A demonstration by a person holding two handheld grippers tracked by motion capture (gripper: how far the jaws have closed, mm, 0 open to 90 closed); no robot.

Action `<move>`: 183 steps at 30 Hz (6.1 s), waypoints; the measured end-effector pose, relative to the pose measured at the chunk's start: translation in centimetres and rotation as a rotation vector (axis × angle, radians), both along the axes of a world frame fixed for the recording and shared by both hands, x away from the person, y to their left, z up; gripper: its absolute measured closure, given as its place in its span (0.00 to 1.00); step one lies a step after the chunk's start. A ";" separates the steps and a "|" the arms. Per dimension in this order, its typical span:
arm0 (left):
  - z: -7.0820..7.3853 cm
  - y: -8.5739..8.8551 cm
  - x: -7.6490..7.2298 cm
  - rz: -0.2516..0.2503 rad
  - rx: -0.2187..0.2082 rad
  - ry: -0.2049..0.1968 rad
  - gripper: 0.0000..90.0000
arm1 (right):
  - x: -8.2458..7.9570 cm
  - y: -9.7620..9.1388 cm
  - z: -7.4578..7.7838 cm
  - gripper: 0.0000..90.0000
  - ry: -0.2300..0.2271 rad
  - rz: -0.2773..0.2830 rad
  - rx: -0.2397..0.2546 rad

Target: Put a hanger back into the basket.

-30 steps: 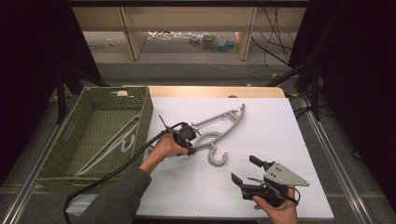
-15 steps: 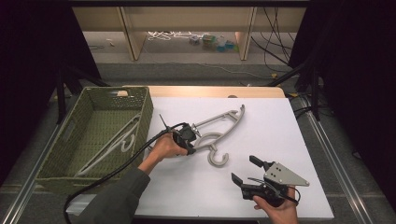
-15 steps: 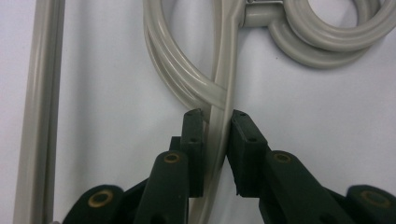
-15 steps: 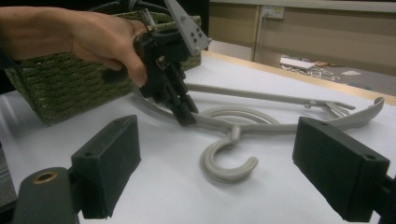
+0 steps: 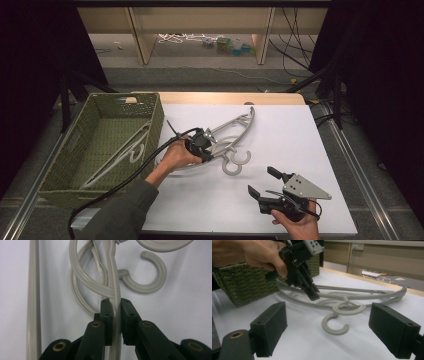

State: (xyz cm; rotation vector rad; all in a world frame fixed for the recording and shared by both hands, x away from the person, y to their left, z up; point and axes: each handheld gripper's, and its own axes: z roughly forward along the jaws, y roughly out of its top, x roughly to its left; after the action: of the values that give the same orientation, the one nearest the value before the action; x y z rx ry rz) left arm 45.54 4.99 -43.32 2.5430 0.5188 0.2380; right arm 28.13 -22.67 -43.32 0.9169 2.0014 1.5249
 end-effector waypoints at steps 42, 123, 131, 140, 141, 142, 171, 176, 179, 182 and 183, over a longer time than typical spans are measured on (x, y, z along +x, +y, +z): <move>15.2 9.2 -4.3 0.108 -0.348 -0.172 0.91 | 0.0 0.1 -0.1 0.18 0.003 -0.009 0.002; 9.2 29.8 -10.8 0.344 -0.273 -0.159 0.91 | 0.2 0.1 -0.3 0.18 0.017 -0.013 -0.011; 8.5 30.3 -10.5 0.328 -0.259 -0.157 0.91 | 0.3 0.2 -0.4 0.18 0.014 -0.009 0.008; 7.7 30.9 -10.7 0.311 -0.226 -0.146 0.91 | 0.2 0.1 -0.3 0.18 0.015 -0.015 -0.013; 7.6 30.9 -10.7 0.301 -0.223 -0.144 0.91 | 0.2 0.1 -0.3 0.18 0.013 -0.015 -0.014; 7.3 30.9 -10.7 0.298 -0.236 -0.162 0.91 | 0.2 0.1 -0.3 0.18 0.014 -0.016 -0.013; 3.9 29.4 -7.6 0.301 -0.074 0.011 0.90 | 0.4 0.2 -0.4 0.18 0.013 -0.009 0.011; 3.7 29.0 -7.4 0.303 -0.037 0.040 0.89 | 0.3 0.2 -0.4 0.18 0.011 -0.007 0.010; 3.7 29.0 -7.3 0.345 -0.065 0.060 0.79 | 0.3 0.1 -0.3 0.18 0.016 -0.005 0.002; 4.3 29.2 -7.5 0.353 -0.095 0.046 0.71 | 0.3 0.1 -0.4 0.18 0.017 -0.005 0.002; 4.4 29.2 -7.6 0.378 -0.138 0.038 0.67 | 0.3 0.1 -0.3 0.18 0.017 -0.006 0.003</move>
State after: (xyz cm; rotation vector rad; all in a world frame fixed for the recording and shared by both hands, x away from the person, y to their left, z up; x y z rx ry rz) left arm 37.90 34.17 -38.94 2.3035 0.9960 0.2787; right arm 28.45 -22.56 -43.66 0.9398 2.0071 1.5222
